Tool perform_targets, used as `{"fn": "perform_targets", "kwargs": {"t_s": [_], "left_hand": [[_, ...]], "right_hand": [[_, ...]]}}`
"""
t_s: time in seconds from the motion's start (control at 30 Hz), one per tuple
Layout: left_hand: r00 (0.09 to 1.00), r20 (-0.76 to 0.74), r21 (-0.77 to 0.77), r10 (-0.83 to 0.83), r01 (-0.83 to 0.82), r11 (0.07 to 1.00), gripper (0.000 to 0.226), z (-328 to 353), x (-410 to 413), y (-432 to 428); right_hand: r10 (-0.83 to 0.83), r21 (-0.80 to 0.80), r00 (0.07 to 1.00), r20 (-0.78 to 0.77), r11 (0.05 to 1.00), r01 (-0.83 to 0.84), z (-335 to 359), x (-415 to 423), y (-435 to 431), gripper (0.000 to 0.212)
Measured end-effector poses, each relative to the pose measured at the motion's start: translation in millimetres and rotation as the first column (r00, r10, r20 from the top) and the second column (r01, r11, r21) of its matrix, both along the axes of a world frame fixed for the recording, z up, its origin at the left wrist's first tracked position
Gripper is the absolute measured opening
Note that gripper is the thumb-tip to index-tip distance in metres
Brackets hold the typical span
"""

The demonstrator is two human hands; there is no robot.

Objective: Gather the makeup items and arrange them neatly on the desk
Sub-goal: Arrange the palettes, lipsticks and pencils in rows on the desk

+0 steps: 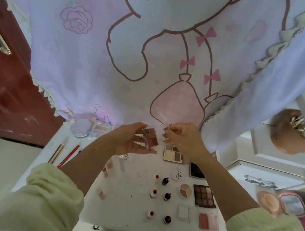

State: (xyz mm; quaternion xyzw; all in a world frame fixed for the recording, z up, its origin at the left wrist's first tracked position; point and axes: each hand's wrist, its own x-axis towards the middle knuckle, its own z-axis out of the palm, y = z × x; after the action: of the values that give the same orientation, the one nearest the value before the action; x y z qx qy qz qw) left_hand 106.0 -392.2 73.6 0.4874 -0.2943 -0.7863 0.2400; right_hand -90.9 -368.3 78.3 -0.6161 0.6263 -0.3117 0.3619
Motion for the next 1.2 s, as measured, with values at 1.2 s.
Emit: {"fn": "perform_targets", "kwargs": {"t_s": [1.2], "left_hand": [[0.544, 0.483, 0.150, -0.686, 0.721, 0.677, 0.014, -119.1, -28.9, -76.9]], "right_hand": [[-0.345, 0.372, 0.915, -0.209, 0.837, 0.401, -130.8, 3.9, 6.9, 0.022]]}}
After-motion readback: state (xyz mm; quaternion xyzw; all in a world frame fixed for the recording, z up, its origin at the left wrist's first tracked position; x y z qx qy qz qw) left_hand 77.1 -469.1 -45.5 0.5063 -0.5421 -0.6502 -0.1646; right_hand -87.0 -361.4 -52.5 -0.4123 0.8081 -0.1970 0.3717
